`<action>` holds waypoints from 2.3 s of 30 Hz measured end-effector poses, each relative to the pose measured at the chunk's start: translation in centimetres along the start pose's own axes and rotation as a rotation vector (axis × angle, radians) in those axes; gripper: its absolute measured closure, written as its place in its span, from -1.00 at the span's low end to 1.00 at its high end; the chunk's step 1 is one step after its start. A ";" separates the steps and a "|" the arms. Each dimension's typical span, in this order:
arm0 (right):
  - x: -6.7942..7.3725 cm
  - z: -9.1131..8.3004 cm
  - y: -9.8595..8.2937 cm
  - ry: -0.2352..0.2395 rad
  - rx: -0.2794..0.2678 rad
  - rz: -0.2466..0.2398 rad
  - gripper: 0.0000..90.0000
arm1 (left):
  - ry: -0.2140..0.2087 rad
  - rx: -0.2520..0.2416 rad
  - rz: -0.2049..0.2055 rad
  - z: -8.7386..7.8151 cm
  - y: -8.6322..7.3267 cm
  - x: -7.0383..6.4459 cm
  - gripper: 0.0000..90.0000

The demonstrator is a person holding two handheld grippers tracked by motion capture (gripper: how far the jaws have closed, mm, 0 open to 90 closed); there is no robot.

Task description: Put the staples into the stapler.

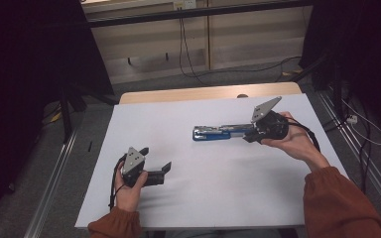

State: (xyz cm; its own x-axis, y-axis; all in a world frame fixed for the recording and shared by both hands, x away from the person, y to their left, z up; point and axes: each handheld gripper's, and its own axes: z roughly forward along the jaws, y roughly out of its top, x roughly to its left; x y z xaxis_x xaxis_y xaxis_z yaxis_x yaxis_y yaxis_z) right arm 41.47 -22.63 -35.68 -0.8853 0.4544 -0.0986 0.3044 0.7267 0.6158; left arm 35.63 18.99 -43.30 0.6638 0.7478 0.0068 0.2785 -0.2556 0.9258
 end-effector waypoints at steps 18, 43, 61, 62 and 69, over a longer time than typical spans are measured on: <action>-2.0 1.9 2.5 -0.020 0.015 -0.040 0.76 | -0.002 -0.003 0.000 0.0 0.0 0.0 -0.93; -2.7 5.2 7.0 0.013 0.037 -0.105 0.76 | 0.002 0.000 0.001 0.0 0.0 0.1 -0.93; -3.6 8.3 8.3 0.055 0.043 -0.105 0.76 | 0.001 -0.001 -0.003 -0.1 -0.1 0.1 -0.93; -3.7 8.5 8.3 0.056 0.039 -0.109 0.76 | 0.000 0.000 -0.004 -0.1 -0.1 0.1 -0.93; -3.9 9.2 9.1 0.062 0.036 -0.109 0.76 | -0.001 -0.006 -0.006 -0.1 -0.1 0.0 -0.93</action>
State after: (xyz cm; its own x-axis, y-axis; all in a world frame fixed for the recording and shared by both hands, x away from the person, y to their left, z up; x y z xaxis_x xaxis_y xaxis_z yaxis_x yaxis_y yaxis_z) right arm 50.89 -13.07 -36.92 -0.9336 0.3398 -0.1136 0.2169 0.7884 0.5756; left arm 35.61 19.07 -43.32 0.6631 0.7486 0.0007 0.2783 -0.2474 0.9281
